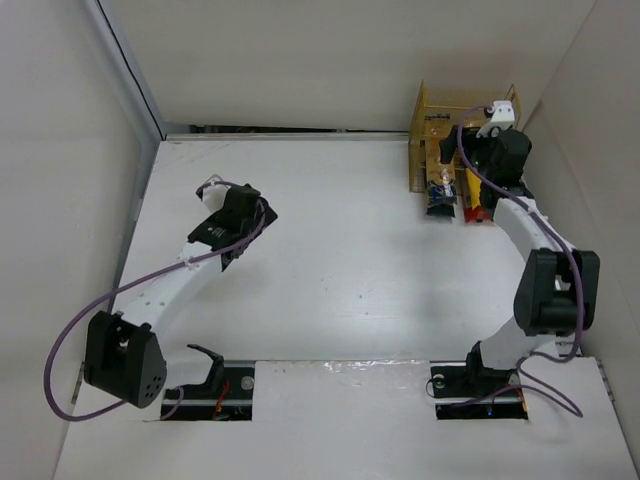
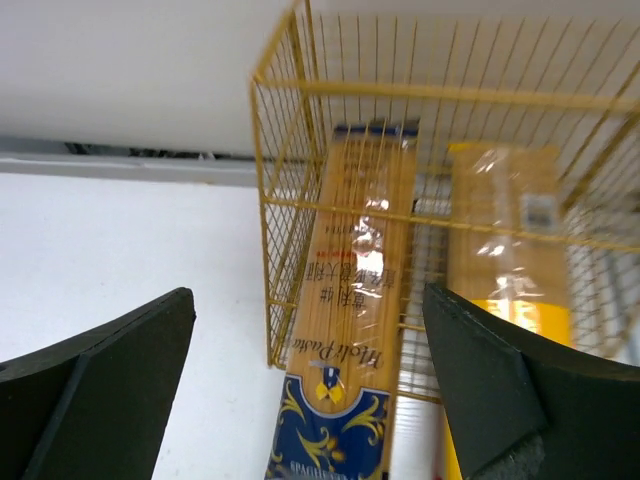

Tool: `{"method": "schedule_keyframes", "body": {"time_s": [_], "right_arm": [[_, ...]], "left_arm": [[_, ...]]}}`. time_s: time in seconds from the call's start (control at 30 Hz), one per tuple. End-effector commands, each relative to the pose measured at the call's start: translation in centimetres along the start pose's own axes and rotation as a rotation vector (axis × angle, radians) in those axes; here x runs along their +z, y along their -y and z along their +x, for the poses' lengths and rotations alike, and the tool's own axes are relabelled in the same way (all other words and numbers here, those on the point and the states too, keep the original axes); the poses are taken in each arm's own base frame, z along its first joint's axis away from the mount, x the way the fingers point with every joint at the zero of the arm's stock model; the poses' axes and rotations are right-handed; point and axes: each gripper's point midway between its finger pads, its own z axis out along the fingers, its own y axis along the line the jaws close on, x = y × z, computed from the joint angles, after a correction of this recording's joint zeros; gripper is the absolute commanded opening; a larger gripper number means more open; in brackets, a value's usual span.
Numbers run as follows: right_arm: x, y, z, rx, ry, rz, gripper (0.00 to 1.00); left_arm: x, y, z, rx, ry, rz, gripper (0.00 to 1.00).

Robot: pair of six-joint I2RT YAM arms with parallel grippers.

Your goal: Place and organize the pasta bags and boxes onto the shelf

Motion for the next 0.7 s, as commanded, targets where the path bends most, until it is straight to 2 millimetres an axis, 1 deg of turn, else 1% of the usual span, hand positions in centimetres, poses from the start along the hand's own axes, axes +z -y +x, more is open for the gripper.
{"method": "schedule_keyframes", "body": {"time_s": [0.0, 0.03, 0.07, 0.1, 0.13, 0.17, 0.2, 0.23, 0.27, 0.3, 0.33, 0.37, 0.4, 0.43, 0.47, 0.53, 0.57, 0.6, 0.63, 0.67], "right_arm": [[-4.3, -0.8, -6.0, -0.141, 0.134, 0.014, 1.0], [-5.2, -1.3, -6.1, -0.169, 0.124, 0.015, 1.0], [-6.3, -0.5, -6.4, -0.189, 0.115, 0.069, 1.0], [-7.2, -1.3, -6.3, -0.212, 0.1, 0.074, 1.0], [-9.3, -1.6, -6.0, -0.255, 0.072, 0.09, 1.0], [-10.3, -1.8, -5.7, -0.268, 0.057, 0.107, 1.0], [-11.4, -2.4, -5.2, -0.27, 0.039, 0.127, 1.0], [-13.6, -3.2, -4.1, -0.272, 0.007, 0.12, 1.0], [-14.6, -4.0, -3.4, -0.276, 0.002, 0.113, 1.0], [-15.6, -4.3, -2.8, -0.281, -0.001, 0.14, 1.0], [-16.5, -6.1, -2.0, -0.268, -0.001, 0.111, 1.0], [-18.2, -6.5, -0.7, -0.233, -0.015, 0.113, 1.0], [-18.9, -6.9, 0.1, -0.223, -0.029, 0.11, 1.0], [-19.5, -7.8, 0.8, -0.232, -0.043, 0.084, 1.0], [-20.3, -7.9, 2.5, -0.232, -0.079, 0.076, 1.0], [-20.7, -8.6, 4.6, -0.239, -0.129, 0.047, 1.0], [-21.0, -9.1, 5.3, -0.248, -0.143, 0.031, 1.0], [-21.3, -9.0, 6.9, -0.261, -0.186, 0.032, 1.0], [-21.3, -9.3, 7.4, -0.267, -0.195, 0.02, 1.0], [-21.4, -9.6, 7.4, -0.274, -0.193, 0.018, 1.0]], "left_arm": [[-2.5, 0.3, -1.9, -0.026, 0.048, 0.062, 1.0], [-2.8, 0.0, -1.8, -0.028, 0.051, 0.065, 1.0], [-3.0, -0.4, -1.7, -0.016, 0.049, 0.063, 1.0], [-3.9, -0.5, -2.1, -0.026, 0.061, 0.079, 1.0], [-4.1, -0.9, -2.2, -0.027, 0.071, 0.072, 1.0], [-4.4, -1.1, -2.2, -0.03, 0.075, 0.078, 1.0], [-5.2, -1.5, -2.7, -0.036, 0.089, 0.081, 1.0], [-5.7, -1.4, -3.0, -0.044, 0.099, 0.095, 1.0], [-6.0, -1.7, -3.0, -0.035, 0.099, 0.094, 1.0], [-6.3, -1.8, -3.1, -0.037, 0.102, 0.098, 1.0], [-6.7, -2.2, -3.3, -0.04, 0.113, 0.098, 1.0], [-7.0, -2.1, -3.5, -0.046, 0.12, 0.106, 1.0], [-7.1, -2.6, -3.2, -0.042, 0.115, 0.1, 1.0], [-7.5, -2.7, -3.3, -0.036, 0.119, 0.105, 1.0], [-7.5, -2.7, -3.3, -0.036, 0.119, 0.105, 1.0], [-7.6, -2.9, -3.2, -0.037, 0.121, 0.107, 1.0], [-7.5, -3.2, -3.1, -0.037, 0.12, 0.106, 1.0], [-7.5, -3.2, -3.1, -0.022, 0.121, 0.105, 1.0], [-7.5, -3.2, -3.1, -0.021, 0.121, 0.105, 1.0], [-7.5, -3.3, -3.1, -0.006, 0.122, 0.104, 1.0]]}}
